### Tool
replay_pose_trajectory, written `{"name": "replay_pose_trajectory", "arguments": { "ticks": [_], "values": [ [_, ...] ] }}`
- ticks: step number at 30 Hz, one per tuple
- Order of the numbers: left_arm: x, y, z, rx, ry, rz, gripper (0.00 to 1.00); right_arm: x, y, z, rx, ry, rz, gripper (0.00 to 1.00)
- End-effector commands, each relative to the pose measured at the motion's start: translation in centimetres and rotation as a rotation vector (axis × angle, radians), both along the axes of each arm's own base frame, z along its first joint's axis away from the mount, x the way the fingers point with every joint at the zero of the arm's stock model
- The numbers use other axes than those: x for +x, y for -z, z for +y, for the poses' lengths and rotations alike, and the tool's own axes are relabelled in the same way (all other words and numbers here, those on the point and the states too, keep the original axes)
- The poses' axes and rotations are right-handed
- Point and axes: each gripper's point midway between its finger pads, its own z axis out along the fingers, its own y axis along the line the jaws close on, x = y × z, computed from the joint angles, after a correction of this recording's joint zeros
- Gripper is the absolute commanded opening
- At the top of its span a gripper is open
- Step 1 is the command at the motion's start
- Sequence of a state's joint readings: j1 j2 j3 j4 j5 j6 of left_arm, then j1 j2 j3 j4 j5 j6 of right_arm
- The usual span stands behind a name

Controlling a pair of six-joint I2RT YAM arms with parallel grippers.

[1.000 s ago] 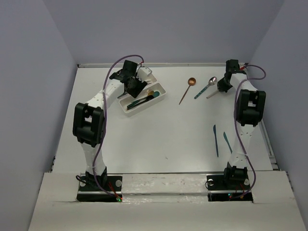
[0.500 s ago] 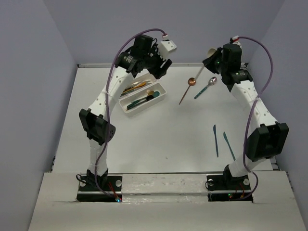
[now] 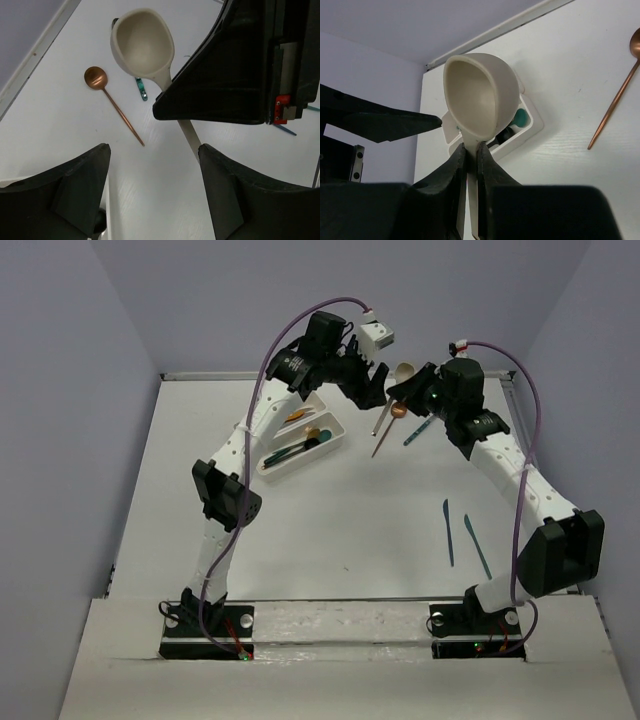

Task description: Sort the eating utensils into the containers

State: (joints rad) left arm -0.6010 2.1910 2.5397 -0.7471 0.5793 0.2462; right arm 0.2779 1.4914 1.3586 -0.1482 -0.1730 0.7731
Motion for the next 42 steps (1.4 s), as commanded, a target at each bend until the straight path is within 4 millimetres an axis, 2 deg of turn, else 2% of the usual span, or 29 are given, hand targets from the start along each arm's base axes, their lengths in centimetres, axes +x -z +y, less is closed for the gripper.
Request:
{"name": "replay_pose_trajectory", "arguments": {
  "ticks": [1, 4, 9, 12, 15, 18, 19, 28, 29, 30, 31, 32, 33, 34, 35, 36, 39, 40, 42],
  "values": [
    [-1.6, -1.5, -1.5, -0.068, 0.063, 0.026, 0.82, -1.4, -3.7, 1.1, 0.068, -0.024, -0.093, 0.0],
    [-1.5, -0.2, -1.9, -0.062, 0.072, 0.061, 0.82, -1.5, -3.8, 1.7, 0.076, -0.034, -0.092, 0.0],
    [-2.7, 2.2, -2.6, -0.048, 0.121, 0.141, 0.79, -1.1, -3.4, 1.7, 0.083, -0.024, -0.076, 0.0],
    [-2.8, 2.5, -2.8, -0.047, 0.124, 0.146, 0.71, -1.2, -3.4, 2.3, 0.085, -0.043, -0.073, 0.0],
    [-2.3, 2.4, -2.9, -0.047, 0.097, 0.138, 0.33, -1.2, -3.0, 2.6, 0.094, -0.054, -0.057, 0.0],
    [-2.2, 2.5, -2.7, -0.038, 0.09, 0.13, 0.11, -1.4, -2.5, 2.7, 0.109, -0.057, -0.039, 0.0],
    [-2.0, 2.7, -2.5, -0.027, 0.075, 0.129, 0.0, -1.5, -2.2, 2.7, 0.109, -0.059, -0.033, 0.0],
    [-1.0, 4.2, -1.0, 0.048, -0.001, 0.109, 0.0, -2.2, -1.2, 2.7, 0.097, -0.075, -0.02, 0.0],
    [-0.7, 4.5, -0.6, 0.06, -0.015, 0.109, 0.0, -2.3, -1.0, 2.8, 0.093, -0.082, -0.017, 0.1],
    [-0.4, 4.8, -0.1, 0.073, -0.027, 0.109, 0.0, -2.3, -0.7, 2.8, 0.079, -0.093, -0.018, 0.27],
    [0.2, 5.4, 0.7, 0.092, -0.053, 0.115, 0.0, -2.4, -0.2, 2.9, 0.065, -0.101, -0.004, 0.44],
    [1.5, 5.7, 2.3, 0.098, -0.093, 0.117, 0.0, -2.4, -0.3, 2.9, 0.056, -0.105, -0.001, 0.67],
    [2.3, 6.3, 3.8, 0.119, -0.123, 0.123, 0.0, -2.4, 0.1, 2.8, 0.029, -0.113, 0.003, 0.76],
    [3.2, 6.5, 5.2, 0.129, -0.155, 0.122, 0.0, -2.6, 0.7, 2.7, 0.007, -0.116, 0.021, 0.92],
    [5.0, 6.9, 8.1, 0.147, -0.219, 0.126, 0.0, -2.7, 1.0, 2.6, -0.021, -0.124, 0.017, 0.99],
    [6.3, 7.4, 10.2, 0.188, -0.27, 0.104, 0.0, -2.9, 1.3, 2.5, -0.039, -0.13, 0.024, 1.0],
    [8.4, 8.5, 15.6, 0.281, -0.355, 0.072, 0.0, -3.1, 1.8, 2.0, -0.087, -0.132, 0.022, 1.0],
    [8.9, 9.3, 18.3, 0.337, -0.397, 0.06, 0.0, -3.2, 2.1, 1.9, -0.096, -0.132, 0.024, 1.0],
    [9.6, 10.0, 20.5, 0.429, -0.371, -0.039, 0.0, -3.2, 2.5, 1.6, -0.117, -0.124, 0.025, 1.0]
  ]
}}
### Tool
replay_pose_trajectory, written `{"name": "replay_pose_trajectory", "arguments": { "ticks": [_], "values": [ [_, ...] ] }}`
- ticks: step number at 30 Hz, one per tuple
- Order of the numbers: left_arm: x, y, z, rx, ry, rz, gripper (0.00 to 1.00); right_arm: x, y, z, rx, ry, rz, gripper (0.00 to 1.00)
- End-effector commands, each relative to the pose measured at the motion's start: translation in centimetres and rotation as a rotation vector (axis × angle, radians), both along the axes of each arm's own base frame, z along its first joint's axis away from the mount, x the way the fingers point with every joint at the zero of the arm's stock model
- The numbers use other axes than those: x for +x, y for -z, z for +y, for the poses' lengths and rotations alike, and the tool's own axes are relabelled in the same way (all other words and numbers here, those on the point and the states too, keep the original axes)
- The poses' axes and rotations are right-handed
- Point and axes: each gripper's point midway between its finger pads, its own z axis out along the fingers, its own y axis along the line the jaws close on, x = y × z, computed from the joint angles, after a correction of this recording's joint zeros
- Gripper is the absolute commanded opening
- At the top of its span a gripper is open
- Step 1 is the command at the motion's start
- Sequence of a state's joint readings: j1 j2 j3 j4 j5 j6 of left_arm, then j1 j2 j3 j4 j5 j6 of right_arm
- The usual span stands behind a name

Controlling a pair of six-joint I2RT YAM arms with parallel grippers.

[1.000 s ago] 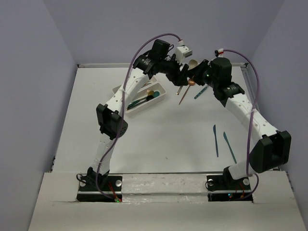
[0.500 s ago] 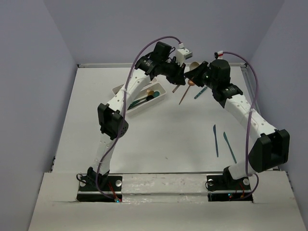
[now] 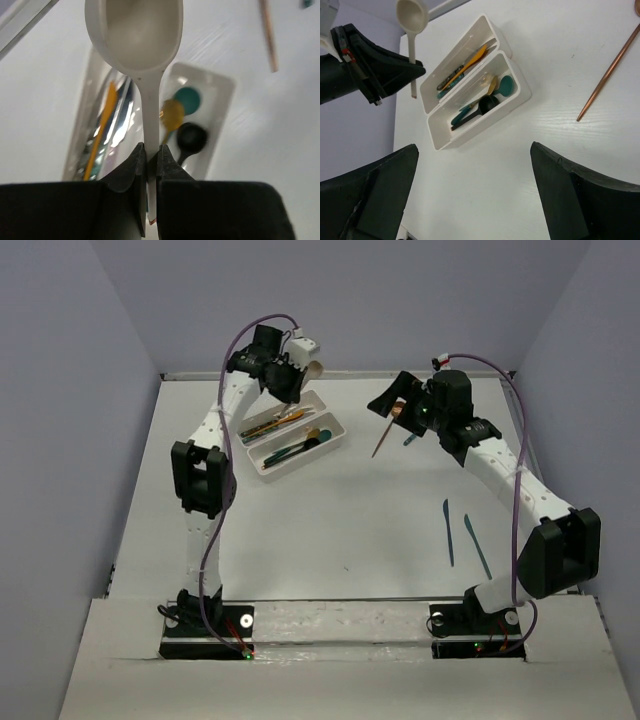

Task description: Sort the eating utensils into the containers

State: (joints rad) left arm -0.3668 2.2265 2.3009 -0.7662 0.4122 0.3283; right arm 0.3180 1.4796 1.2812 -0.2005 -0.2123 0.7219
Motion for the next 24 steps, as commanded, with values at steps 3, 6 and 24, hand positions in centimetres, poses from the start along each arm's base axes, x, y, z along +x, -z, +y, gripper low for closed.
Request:
{"name": "replay_pose_trajectory", "arguments": {
  "ticks": [3, 6, 24],
  "values": [
    [-1.0, 1.1, 8.2, 0.283, 0.048, -0.171, 0.0, -0.5, -1.3, -0.4, -0.075, -0.025, -0.069, 1.0],
    [-3.1, 2.0, 7.9, 0.3, 0.098, -0.169, 0.0, 0.0, -0.6, -0.8, -0.106, -0.014, -0.06, 1.0],
    [-2.8, 9.7, 6.7, 0.514, 0.091, -0.193, 0.0, 13.2, 11.5, -16.0, -0.506, 0.504, 0.26, 0.8]
  ]
}}
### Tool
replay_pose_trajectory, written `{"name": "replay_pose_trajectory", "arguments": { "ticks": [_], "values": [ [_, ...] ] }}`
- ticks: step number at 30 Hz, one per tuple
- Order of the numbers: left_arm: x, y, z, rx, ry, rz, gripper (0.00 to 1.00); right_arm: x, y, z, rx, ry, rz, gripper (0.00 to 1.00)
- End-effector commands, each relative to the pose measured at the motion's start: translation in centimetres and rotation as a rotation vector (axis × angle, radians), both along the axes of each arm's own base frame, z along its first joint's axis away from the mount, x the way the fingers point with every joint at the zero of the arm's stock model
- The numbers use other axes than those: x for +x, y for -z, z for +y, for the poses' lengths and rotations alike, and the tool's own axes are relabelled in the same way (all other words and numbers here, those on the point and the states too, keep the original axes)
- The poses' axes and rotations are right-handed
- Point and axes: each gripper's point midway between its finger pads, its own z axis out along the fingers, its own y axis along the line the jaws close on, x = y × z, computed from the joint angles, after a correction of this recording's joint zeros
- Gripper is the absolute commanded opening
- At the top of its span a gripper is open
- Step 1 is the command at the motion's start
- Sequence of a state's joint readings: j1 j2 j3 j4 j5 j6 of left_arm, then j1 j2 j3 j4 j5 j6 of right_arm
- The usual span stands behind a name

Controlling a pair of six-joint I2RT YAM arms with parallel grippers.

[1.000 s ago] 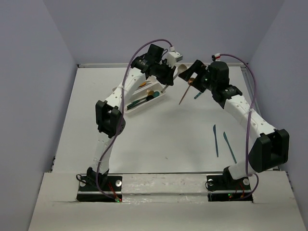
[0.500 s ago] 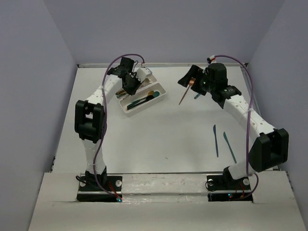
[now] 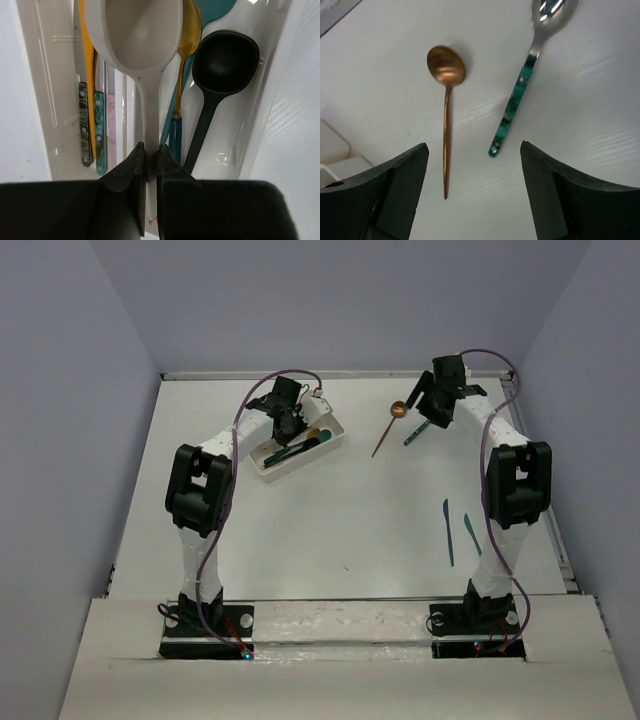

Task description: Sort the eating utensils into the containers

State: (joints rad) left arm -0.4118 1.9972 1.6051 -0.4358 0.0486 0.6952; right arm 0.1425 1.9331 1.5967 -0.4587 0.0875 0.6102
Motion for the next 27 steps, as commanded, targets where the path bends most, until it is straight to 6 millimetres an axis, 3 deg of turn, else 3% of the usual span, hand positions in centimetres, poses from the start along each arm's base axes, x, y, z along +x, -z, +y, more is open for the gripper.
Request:
{"name": "replay_pose_trajectory", "arguments": {
  "ticks": [1, 2, 3, 4, 6, 7, 9, 15, 20, 27],
  "values": [
    [0.8, -0.6, -0.6, 0.015, 0.002, -0.055, 0.0, 3.6, -0.9, -4.3, -0.223, 0.114, -0.005, 0.79],
    [0.8, -0.6, -0.6, 0.011, -0.002, -0.055, 0.02, 4.8, -2.0, -5.1, -0.243, 0.134, -0.024, 0.79],
    [0.7, -0.6, -0.6, 0.011, -0.002, -0.052, 0.05, 5.2, 0.2, -5.7, -0.286, 0.139, 0.023, 0.79],
    [0.5, -0.4, -0.6, 0.013, -0.001, -0.047, 0.13, 5.1, 1.0, -5.8, -0.301, 0.137, 0.059, 0.79],
    [0.4, -0.3, -0.6, 0.013, -0.002, -0.046, 0.24, 6.1, 2.3, -6.1, -0.298, 0.137, 0.082, 0.79],
    [0.3, 0.0, -0.5, 0.015, -0.003, -0.038, 0.35, 6.1, 2.7, -6.0, -0.297, 0.136, 0.095, 0.79],
    [0.0, 0.0, -0.5, 0.013, -0.009, -0.031, 0.42, 6.5, 3.1, -6.6, -0.3, 0.151, 0.099, 0.79],
    [-1.2, -0.8, -0.2, 0.003, 0.013, -0.058, 0.31, 5.7, 4.7, -6.9, -0.313, 0.159, 0.147, 0.79],
    [-1.2, -1.6, -0.4, -0.012, -0.005, -0.06, 0.46, 5.8, 5.6, -6.6, -0.307, 0.145, 0.16, 0.79],
    [-1.1, -6.3, -1.3, -0.095, -0.022, -0.094, 0.5, 5.8, 7.6, -7.4, -0.32, 0.165, 0.198, 0.79]
  ]
}}
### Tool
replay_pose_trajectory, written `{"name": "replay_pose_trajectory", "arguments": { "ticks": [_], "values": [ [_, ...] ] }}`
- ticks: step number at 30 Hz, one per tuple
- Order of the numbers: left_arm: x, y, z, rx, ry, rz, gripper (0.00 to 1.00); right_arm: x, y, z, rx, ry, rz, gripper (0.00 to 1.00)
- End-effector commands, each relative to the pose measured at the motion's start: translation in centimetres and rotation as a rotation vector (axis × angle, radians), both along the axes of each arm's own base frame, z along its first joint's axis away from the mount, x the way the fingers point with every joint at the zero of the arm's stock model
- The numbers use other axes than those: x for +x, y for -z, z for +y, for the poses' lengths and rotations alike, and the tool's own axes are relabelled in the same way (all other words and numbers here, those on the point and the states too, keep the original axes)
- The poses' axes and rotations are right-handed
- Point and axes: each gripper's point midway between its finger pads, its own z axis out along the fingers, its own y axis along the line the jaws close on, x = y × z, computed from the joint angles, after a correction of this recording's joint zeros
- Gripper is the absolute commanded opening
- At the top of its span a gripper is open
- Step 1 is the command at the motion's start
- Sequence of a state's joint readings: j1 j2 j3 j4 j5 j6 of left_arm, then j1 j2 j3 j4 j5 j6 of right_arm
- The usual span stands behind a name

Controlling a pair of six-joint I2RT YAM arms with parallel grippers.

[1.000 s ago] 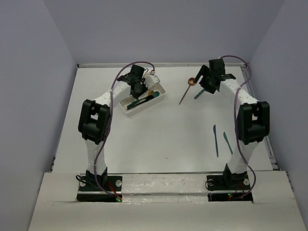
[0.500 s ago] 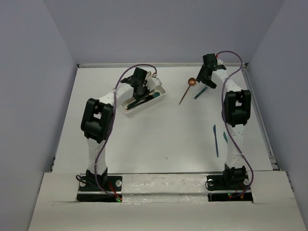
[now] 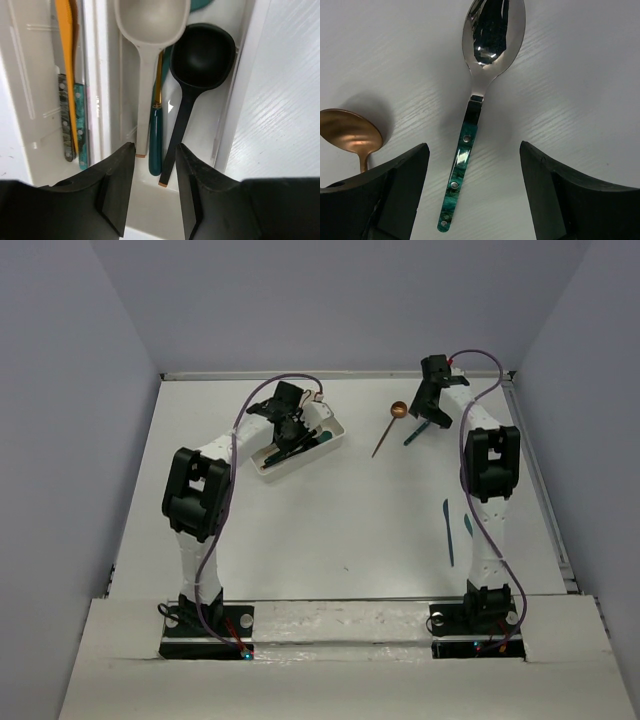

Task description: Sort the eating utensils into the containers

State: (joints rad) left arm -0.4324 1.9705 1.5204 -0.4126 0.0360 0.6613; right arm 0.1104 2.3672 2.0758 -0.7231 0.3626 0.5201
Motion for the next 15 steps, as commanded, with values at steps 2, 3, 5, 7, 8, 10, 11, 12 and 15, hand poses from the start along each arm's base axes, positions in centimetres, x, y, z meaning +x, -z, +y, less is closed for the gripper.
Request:
{"name": "replay_pose_trajectory", "arguments": {
  "ticks": [2, 3, 5, 7, 8, 10, 11, 12, 15],
  "values": [
    [0.5, -8.2, -1.1, -0.102, -0.015, -0.131, 0.5, 0.5, 1.6, -1.0, -0.024, 0.013, 0.033, 0.78],
    [0.6, -8.5, -1.1, -0.106, -0.015, -0.139, 0.5, 0.9, 1.1, -0.9, -0.021, 0.01, 0.019, 0.78],
    [0.0, -8.6, -0.8, -0.105, -0.017, -0.143, 0.5, 0.1, 3.3, -0.7, -0.016, 0.003, 0.088, 0.77],
    [-0.1, -8.6, -0.4, -0.099, -0.025, -0.151, 0.51, -0.2, 4.2, -0.2, 0.01, -0.008, 0.12, 0.75],
    [-0.3, -8.8, -0.3, -0.097, -0.027, -0.156, 0.51, -0.4, 4.6, -0.1, 0.016, -0.009, 0.131, 0.7],
    [-0.3, -9.0, -0.1, -0.094, -0.033, -0.161, 0.5, -0.7, 5.1, 0.0, 0.025, -0.004, 0.141, 0.5],
    [-0.3, -9.4, -0.1, -0.096, -0.034, -0.168, 0.51, -0.8, 5.2, 0.0, 0.025, -0.002, 0.145, 0.19],
    [-0.4, -9.7, -0.1, -0.1, -0.034, -0.171, 0.51, -0.8, 5.1, 0.0, 0.027, -0.002, 0.143, 0.04],
    [-0.5, -11.2, -0.6, -0.134, -0.026, -0.18, 0.51, -0.6, 4.4, 0.0, 0.028, 0.003, 0.125, 0.0]
  ]
}}
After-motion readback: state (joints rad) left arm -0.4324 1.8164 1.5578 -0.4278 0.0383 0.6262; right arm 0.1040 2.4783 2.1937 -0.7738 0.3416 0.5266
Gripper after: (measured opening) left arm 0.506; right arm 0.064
